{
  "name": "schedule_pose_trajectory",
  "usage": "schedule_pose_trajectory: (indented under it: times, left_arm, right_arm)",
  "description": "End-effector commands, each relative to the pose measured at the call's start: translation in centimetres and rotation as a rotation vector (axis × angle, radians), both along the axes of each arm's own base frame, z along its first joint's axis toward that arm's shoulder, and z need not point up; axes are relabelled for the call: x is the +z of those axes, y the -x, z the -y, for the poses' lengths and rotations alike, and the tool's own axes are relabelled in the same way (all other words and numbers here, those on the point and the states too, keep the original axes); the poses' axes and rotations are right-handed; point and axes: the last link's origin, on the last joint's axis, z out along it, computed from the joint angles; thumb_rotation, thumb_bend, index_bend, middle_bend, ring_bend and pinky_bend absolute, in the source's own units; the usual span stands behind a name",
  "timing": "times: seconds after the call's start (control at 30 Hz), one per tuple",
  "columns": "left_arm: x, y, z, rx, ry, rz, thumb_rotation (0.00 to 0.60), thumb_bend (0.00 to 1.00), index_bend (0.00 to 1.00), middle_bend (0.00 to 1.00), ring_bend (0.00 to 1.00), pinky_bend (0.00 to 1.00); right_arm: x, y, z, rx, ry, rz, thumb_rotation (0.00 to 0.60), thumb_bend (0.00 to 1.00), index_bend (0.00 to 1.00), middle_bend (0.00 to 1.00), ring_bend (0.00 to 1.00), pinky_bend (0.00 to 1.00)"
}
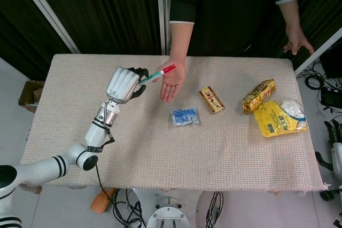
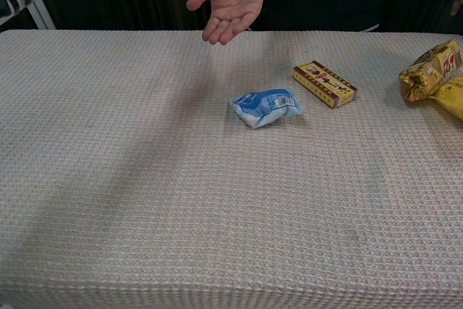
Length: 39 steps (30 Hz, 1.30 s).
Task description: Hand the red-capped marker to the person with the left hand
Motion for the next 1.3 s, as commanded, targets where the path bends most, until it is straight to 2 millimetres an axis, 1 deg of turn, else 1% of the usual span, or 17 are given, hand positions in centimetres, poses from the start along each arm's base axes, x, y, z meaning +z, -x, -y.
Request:
schedule_pose_trajectory:
  times: [0.03,0.37,0.47,0.57,0.6,0.67,0.73,0.8,0.83,0.87,0.93,1.0,1.07,1.13,1.2,1.27,1.3]
  left_arm:
    - [-2.0,-0.3,0.1,-0.055,0.009,-0.095,0.600,0.51,0.67,0.75,0.66,0.87]
    - [-4.8,-0.4,-1.4,-0.035,0.003,-0.195,0.600,0.51,0.68,0.75,0.66,0.87]
    - [-5.2,-0.3,-1.9,-0.006,0.008,-0.190,0.600,0.50,0.67,0.75,0.66,0.87]
    - [-5.3,-0.2,-2.2,0.009,-0.001,-0.205,0.600,0.46,0.64,0.74,0.65,0.87]
    - [-5.3,-0.1,-2.3,0.009,0.000,-0.210,0.600,0.42,0.61,0.72,0.64,0.86]
    - [-5.3,0.0,-2.3,0.004,0.000,-0.224,0.600,0.33,0.49,0.67,0.61,0.83]
    - [-5.2,0.1,-2.2,0.000,0.002,-0.227,0.600,0.25,0.29,0.57,0.54,0.78]
    - [-5.0,0.1,-2.1,-0.002,-0.004,-0.217,0.600,0.20,0.13,0.48,0.48,0.74]
    - [-4.9,0.1,-2.1,-0.002,-0.009,-0.211,0.600,0.19,0.07,0.43,0.46,0.72]
    - [-4.7,0.1,-2.0,-0.002,-0.014,-0.204,0.600,0.18,0.05,0.41,0.45,0.71]
    - [-4.2,0.2,-1.9,-0.015,-0.036,-0.201,0.600,0.16,0.01,0.35,0.43,0.68]
    - [-3.5,0.4,-1.7,-0.022,-0.058,-0.194,0.600,0.14,0.01,0.31,0.43,0.67]
    - [-2.8,0.8,-1.4,-0.018,-0.071,-0.182,0.600,0.13,0.01,0.30,0.43,0.67]
    - [-1.4,1.3,-0.9,-0.014,-0.096,-0.168,0.600,0.11,0.01,0.29,0.42,0.67]
    - [0.4,2.2,-0.1,0.005,-0.121,-0.150,0.600,0.10,0.01,0.28,0.41,0.66]
    - [3.0,3.9,1.4,0.047,-0.151,-0.124,0.600,0.09,0.02,0.28,0.40,0.65]
    - [4.8,5.1,2.7,0.078,-0.171,-0.107,0.600,0.09,0.02,0.28,0.40,0.65]
  right_arm:
    - [-0.3,0.3,0.0,-0.012,-0.011,0.003,0.600,0.21,0.00,0.00,0.00,0.00]
    - [-0.5,0.8,0.2,-0.020,-0.008,0.003,0.600,0.21,0.00,0.00,0.00,0.00]
    - [-0.3,0.8,0.1,-0.020,-0.004,0.003,0.600,0.21,0.00,0.00,0.00,0.00]
    - [-0.1,0.9,0.0,-0.021,0.002,0.004,0.600,0.21,0.00,0.00,0.00,0.00]
    - [0.0,0.9,0.0,-0.021,0.005,0.004,0.600,0.21,0.00,0.00,0.00,0.00]
    - [0.0,1.0,0.0,-0.022,0.008,0.005,0.600,0.21,0.00,0.00,0.00,0.00]
    - [0.0,1.0,0.0,-0.021,0.008,0.007,0.600,0.21,0.00,0.00,0.00,0.00]
    - [0.0,1.0,0.0,-0.021,0.005,0.005,0.600,0.21,0.00,0.00,0.00,0.00]
    - [0.0,1.0,0.0,-0.021,0.004,0.005,0.600,0.21,0.00,0.00,0.00,0.00]
    - [-0.1,1.0,0.0,-0.021,0.003,0.005,0.600,0.21,0.00,0.00,0.00,0.00]
    - [-0.1,0.9,0.0,-0.023,-0.001,0.002,0.600,0.21,0.00,0.00,0.00,0.00]
    - [-0.1,0.7,0.1,-0.020,-0.002,0.000,0.600,0.21,0.00,0.00,0.00,0.00]
    - [-0.1,0.5,0.2,-0.014,-0.001,-0.001,0.600,0.21,0.00,0.00,0.00,0.00]
    - [-0.1,0.2,0.3,-0.005,0.001,-0.001,0.600,0.21,0.00,0.00,0.00,0.00]
    - [-0.2,0.0,0.3,0.002,0.000,0.000,0.600,0.21,0.00,0.00,0.00,0.00]
    - [-0.2,-0.2,0.3,0.010,-0.001,-0.001,0.600,0.21,0.00,0.00,0.00,0.00]
    - [-0.2,-0.3,0.3,0.015,-0.002,-0.001,0.600,0.21,0.00,0.00,0.00,0.00]
